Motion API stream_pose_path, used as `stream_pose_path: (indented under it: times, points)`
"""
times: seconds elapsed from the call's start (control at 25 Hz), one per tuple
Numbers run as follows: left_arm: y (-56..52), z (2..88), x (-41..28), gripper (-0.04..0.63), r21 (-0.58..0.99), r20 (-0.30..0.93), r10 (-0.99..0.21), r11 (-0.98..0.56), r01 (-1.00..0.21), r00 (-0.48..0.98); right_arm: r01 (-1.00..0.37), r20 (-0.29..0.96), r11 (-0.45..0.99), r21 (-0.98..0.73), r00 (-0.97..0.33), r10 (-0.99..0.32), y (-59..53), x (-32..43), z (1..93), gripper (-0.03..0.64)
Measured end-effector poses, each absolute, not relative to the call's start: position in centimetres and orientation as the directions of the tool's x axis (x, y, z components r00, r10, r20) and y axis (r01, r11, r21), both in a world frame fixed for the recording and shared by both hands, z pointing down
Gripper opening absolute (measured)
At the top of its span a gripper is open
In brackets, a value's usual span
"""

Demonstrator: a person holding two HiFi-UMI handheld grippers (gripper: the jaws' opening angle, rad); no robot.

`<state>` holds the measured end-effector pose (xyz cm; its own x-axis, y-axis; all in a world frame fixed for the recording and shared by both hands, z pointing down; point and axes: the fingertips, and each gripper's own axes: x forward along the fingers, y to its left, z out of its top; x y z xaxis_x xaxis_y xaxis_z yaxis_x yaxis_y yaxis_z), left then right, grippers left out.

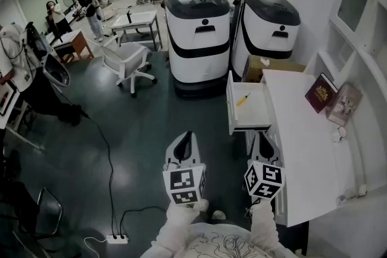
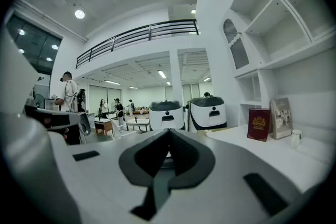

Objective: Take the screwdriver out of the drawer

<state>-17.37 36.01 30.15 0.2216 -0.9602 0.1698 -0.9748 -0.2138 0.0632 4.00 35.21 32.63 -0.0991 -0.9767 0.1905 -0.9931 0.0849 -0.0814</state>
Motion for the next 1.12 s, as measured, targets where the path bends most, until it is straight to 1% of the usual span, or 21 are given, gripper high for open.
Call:
stream_pose_path:
  times: [0.32,0.68,1.12]
  points:
    - [34.2,30.5,-17.7,0.009,0.066,0.173,-0.959,-0.216,-0.974,0.224,-0.993,0.193,0.077,-0.085,-0.092,-0.977,33.6,3.8,33.0,0.002]
    - [31.2,30.9,-19.0,0.009,0.071,0.175,-0.954,-0.233,-0.97,0.242,-0.995,0.175,0.029,-0.092,-0.045,-0.984,30.9,3.2,32.9,0.002]
    - [28.6,32.7,-20.4,0.009,0.078,0.204,-0.937,-0.274,-0.959,0.284,-0.992,0.212,-0.045,-0.116,0.019,-0.977,29.2,2.1,34.9,0.002]
